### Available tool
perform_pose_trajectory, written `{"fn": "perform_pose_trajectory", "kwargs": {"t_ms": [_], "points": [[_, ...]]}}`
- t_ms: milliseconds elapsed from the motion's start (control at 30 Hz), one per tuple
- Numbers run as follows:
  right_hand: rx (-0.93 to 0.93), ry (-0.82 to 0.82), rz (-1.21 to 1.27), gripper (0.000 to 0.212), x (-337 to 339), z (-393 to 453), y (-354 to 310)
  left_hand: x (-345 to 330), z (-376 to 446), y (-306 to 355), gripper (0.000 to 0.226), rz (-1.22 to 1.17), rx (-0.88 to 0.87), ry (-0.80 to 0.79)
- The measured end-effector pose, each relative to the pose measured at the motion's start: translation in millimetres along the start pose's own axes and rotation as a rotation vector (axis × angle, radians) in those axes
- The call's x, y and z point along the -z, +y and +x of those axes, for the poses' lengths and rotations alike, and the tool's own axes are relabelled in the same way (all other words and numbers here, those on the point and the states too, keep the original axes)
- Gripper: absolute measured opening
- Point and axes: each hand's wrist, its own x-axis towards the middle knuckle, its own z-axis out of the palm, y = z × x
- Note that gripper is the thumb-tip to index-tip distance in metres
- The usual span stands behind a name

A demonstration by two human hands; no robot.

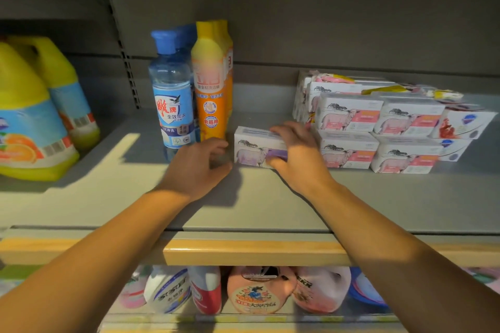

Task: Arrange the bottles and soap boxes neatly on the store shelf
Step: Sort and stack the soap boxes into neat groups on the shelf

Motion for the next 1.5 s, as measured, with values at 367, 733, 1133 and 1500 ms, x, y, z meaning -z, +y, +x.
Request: {"fn": "perform_pose_trajectory", "kwargs": {"t_ms": [367, 733, 1133, 1500], "points": [[0.091, -0.041, -0.282, 0.05, -29.9, 57.4, 6.2, 3.7, -12.6, -11.3, 0.04, 0.231, -0.081, -0.139], [0.003, 0.007, -0.304, 0.043, -84.2, 131.1, 31.7, -1.7, -3.3, -8.5, 0.047, 0.211, -0.059, -0.091], [0.017, 0.003, -0.315, 0.045, -111.1, 174.4, 44.4, -5.7, -2.5, -10.0, 0.04, 0.238, -0.116, -0.088], [-0.004, 0.043, -0.465, 0.046, -109.7, 171.5, 41.5, -7.4, -2.5, -12.6, 0.04, 0.219, -0.118, -0.074]]}}
